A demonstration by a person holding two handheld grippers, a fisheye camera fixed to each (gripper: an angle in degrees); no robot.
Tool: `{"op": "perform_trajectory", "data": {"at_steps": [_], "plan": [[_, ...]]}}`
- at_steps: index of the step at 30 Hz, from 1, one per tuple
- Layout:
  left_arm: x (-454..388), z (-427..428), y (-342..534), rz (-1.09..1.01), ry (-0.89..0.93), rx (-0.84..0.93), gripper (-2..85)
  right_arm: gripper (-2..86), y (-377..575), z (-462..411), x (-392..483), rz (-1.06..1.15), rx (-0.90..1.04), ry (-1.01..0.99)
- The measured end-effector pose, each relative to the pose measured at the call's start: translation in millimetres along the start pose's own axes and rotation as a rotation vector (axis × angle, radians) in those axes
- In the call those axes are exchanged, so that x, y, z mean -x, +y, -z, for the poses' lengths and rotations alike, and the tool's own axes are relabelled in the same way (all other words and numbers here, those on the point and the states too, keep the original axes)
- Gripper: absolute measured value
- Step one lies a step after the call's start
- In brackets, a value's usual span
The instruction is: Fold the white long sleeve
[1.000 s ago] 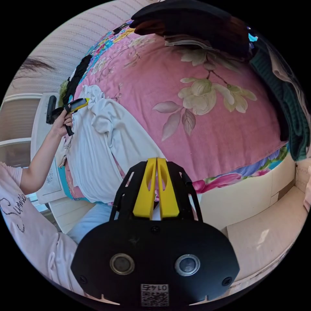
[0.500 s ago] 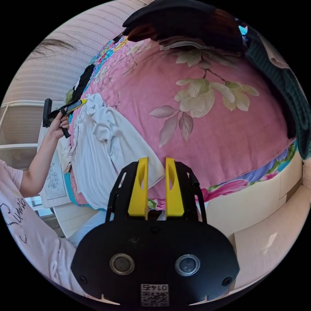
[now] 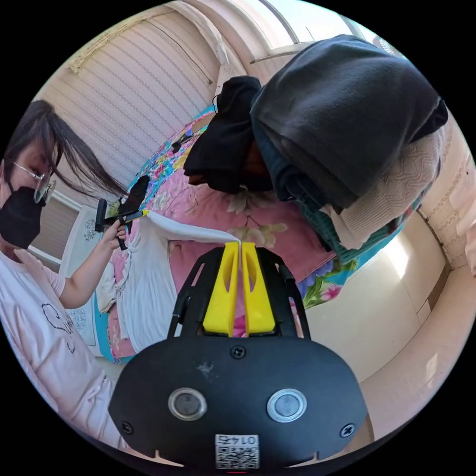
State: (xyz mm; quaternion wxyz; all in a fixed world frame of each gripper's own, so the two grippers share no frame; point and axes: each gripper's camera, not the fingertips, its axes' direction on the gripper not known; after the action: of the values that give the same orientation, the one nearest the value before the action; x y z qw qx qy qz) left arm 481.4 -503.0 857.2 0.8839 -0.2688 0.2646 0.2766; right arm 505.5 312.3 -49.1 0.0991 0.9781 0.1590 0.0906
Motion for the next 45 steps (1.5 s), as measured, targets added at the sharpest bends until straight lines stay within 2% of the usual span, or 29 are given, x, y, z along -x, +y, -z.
{"op": "perform_trajectory", "data": {"at_steps": [6,10,14,18,20,22,25,30,34,38,41,45], "plan": [[-0.3,-56.4,-13.0,0.020,-0.086,0.126,-1.0,0.0,-3.8,-22.0,-31.9,-0.118,0.044,-0.056],[-1.5,-77.3,-4.4,0.025,-0.110,0.197,-0.9,-0.2,-7.6,-35.1,-40.7,-0.151,-0.055,0.018],[-10.3,-63.1,6.0,0.009,-0.123,0.132,-0.8,0.0,-3.8,-32.2,-45.1,-0.212,-0.115,0.099],[-28.3,-26.9,19.2,-0.070,-0.297,0.026,0.1,2.4,10.0,-16.9,-29.8,-0.201,-0.140,0.146],[-36.6,-12.3,29.4,-0.092,-0.317,-0.018,0.4,5.8,25.8,-4.6,-21.3,-0.232,-0.156,0.130],[-47.6,-4.9,41.4,-0.121,-0.273,-0.028,0.9,7.7,35.8,-4.1,-14.9,-0.248,-0.137,0.090],[-79.7,-19.7,76.0,-0.169,-0.098,0.050,2.3,9.0,39.7,-18.9,-3.0,-0.278,-0.082,0.015],[-116.6,-71.8,129.9,-0.184,-0.022,0.222,3.2,1.6,21.9,-31.5,21.0,-0.318,0.038,0.035],[-118.2,-72.6,155.0,-0.130,-0.043,0.172,0.5,0.5,4.8,-2.5,51.1,-0.271,0.006,0.084],[-114.6,-57.9,179.6,-0.111,0.005,0.177,-0.7,0.7,-15.8,-4.9,76.4,-0.288,0.081,0.081],[-115.0,-32.8,202.1,-0.102,0.049,0.157,-0.2,1.6,-31.2,7.3,103.7,-0.313,0.081,0.105],[-111.3,27.4,262.2,-0.048,0.076,0.043,2.6,2.1,-45.1,32.1,151.1,-0.320,0.085,0.188]]}}
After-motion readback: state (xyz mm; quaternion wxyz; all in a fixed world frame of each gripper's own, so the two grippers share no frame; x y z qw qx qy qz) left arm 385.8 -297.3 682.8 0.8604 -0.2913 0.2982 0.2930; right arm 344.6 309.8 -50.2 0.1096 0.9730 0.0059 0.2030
